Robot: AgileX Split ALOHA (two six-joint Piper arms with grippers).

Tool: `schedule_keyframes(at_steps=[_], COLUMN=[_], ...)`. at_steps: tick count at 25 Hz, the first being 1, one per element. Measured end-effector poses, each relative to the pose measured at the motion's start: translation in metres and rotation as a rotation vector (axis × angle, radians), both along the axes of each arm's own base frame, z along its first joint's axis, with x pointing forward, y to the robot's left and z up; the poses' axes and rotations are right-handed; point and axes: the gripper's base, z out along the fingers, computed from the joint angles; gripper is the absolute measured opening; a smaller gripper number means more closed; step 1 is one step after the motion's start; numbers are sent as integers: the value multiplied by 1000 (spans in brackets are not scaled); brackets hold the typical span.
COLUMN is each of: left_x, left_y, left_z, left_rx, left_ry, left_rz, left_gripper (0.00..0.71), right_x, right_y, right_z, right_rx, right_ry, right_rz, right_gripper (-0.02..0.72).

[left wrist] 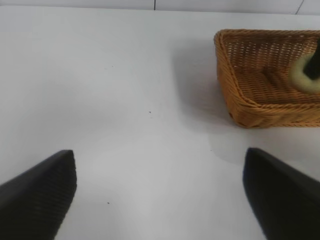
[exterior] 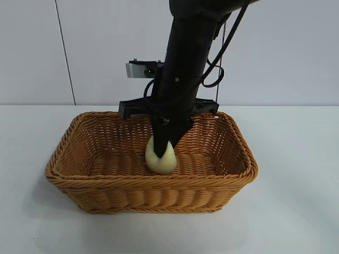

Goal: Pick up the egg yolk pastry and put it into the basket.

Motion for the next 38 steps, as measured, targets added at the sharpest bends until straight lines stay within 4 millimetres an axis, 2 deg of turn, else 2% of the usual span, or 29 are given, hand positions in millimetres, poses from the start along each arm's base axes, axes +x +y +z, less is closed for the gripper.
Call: schedule_keyframes(at_steps=[3,5,8,9,11,16,19,22,25,28,31,38], left_x=[0,0,0,0,0,0,0,0,0,0,0,0], left_y=[0,0,0,0,0,0,0,0,0,0,0,0], left_z=[0,0,0,0,0,0,0,0,0,0,0,0], left_rx=[0,0,0,0,0,0,0,0,0,0,0,0], left_ry=[0,0,0,0,0,0,0,0,0,0,0,0], left_rz=[0,0,0,0,0,0,0,0,0,0,0,0], left_gripper=[695,695,695,695,696,696,696,696,696,696,696,696], right_x=[0,0,-2,-2,-3,3,8,15,26,42,57,72], right_y=[1,1,0,-1,-4,-16,-26,-35,-55,-89,-132,-218], right_z=[0,3,13,18,35,83,102,113,115,115,114,114], right_rx=[7,11,17,17,15,-74,-185,-198,-196,-205,-217,-203], right_ry=[-1,-4,-18,-31,-77,-201,-241,-270,-265,-257,-245,-208], right_rz=[-9,-10,7,18,35,-7,-22,-52,-109,-190,-292,-484], right_gripper=[144,259,503,563,620,644,644,644,644,644,644,644])
